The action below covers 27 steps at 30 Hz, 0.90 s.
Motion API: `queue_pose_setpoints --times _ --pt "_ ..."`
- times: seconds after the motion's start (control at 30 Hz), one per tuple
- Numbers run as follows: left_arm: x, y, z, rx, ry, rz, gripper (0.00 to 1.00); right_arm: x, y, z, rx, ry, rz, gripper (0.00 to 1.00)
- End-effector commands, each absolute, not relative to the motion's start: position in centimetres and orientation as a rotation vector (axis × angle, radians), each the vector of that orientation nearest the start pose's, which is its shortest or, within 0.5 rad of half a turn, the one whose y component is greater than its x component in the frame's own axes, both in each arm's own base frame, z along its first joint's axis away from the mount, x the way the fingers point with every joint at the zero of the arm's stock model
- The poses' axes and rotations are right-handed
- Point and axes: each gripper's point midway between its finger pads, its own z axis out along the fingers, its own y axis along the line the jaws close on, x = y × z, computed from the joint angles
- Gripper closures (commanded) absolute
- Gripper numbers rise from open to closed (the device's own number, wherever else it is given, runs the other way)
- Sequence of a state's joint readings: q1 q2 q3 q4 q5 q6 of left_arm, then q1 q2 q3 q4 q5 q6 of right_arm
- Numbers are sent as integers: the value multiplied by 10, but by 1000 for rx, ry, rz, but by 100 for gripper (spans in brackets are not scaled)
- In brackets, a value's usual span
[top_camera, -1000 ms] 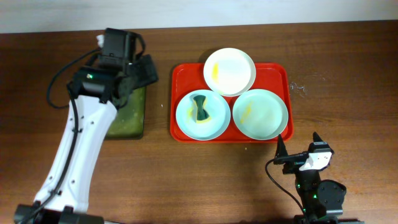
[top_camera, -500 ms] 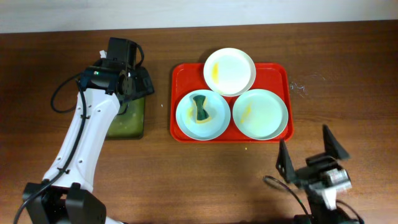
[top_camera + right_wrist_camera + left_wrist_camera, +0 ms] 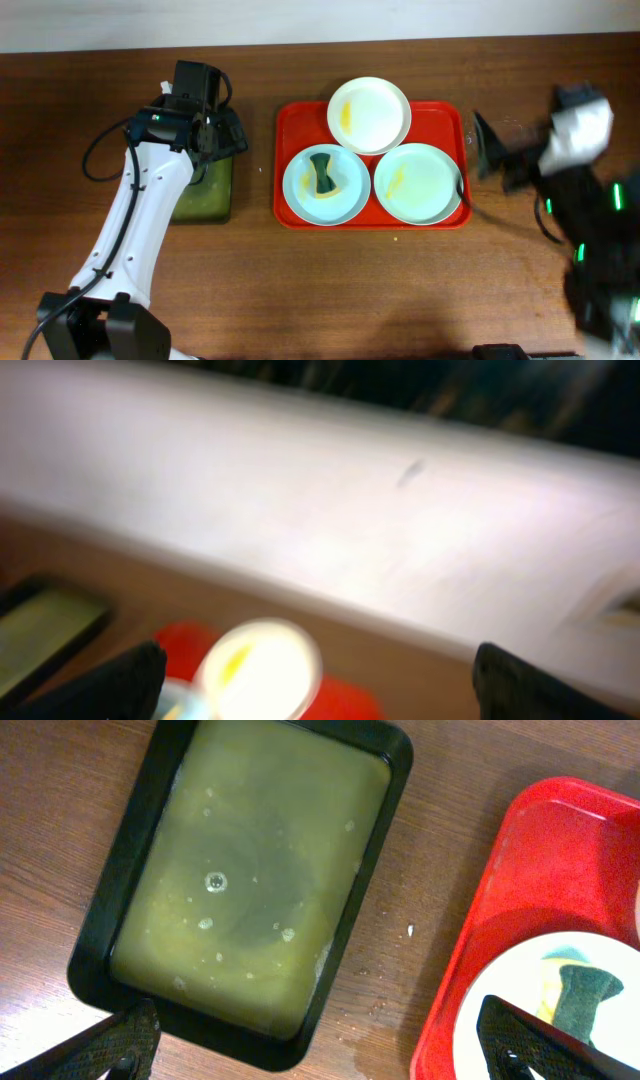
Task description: Clean dirty plates on tray and stack at the side
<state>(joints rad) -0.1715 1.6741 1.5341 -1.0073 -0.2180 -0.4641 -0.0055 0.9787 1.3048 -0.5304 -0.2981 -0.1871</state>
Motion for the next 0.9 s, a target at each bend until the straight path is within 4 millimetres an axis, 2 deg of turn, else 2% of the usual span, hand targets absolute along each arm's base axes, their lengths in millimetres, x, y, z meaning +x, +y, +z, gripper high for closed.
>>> queue_pose_setpoints --times 0.0,0.07,0.13,0.17,0.2,0.27,0.33,0.43,0.47,0.5,0.57,0.67,0.77,0.87 --pt "398 -28 181 -451 2632 110 1 345 109 403 -626 1797 532 2" --pt "398 -28 181 -451 2633 110 1 360 131 398 -688 1775 748 2" --pt "398 -28 181 -451 2632 110 1 390 140 380 -506 1891 938 2" --pt "398 -28 181 -451 2632 110 1 403 144 363 -469 1952 946 1" --pt "398 -28 181 -451 2632 110 1 420 142 336 -359 2079 879 0" --pt "398 -28 181 -451 2632 111 1 442 128 285 -95 2320 650 12" --pt "398 -28 181 -451 2633 111 1 445 132 252 -60 2456 525 20" --pt "398 -28 181 -451 2631 110 1 446 156 205 -104 2586 512 41" --pt "398 -28 181 -451 2632 110 1 446 163 189 -118 2625 511 53" --pt "398 -28 181 -451 2633 110 1 445 168 172 -126 2666 508 60" --pt "398 -28 181 -451 2633 111 1 441 173 131 -130 2777 476 61" --pt "398 -28 180 -451 2635 112 1 432 167 93 -121 2897 418 60" --pt "398 -28 180 -451 2633 111 1 422 168 68 -220 2966 408 62" --pt "398 -28 181 -451 2632 111 1 420 172 58 -242 2980 400 62"
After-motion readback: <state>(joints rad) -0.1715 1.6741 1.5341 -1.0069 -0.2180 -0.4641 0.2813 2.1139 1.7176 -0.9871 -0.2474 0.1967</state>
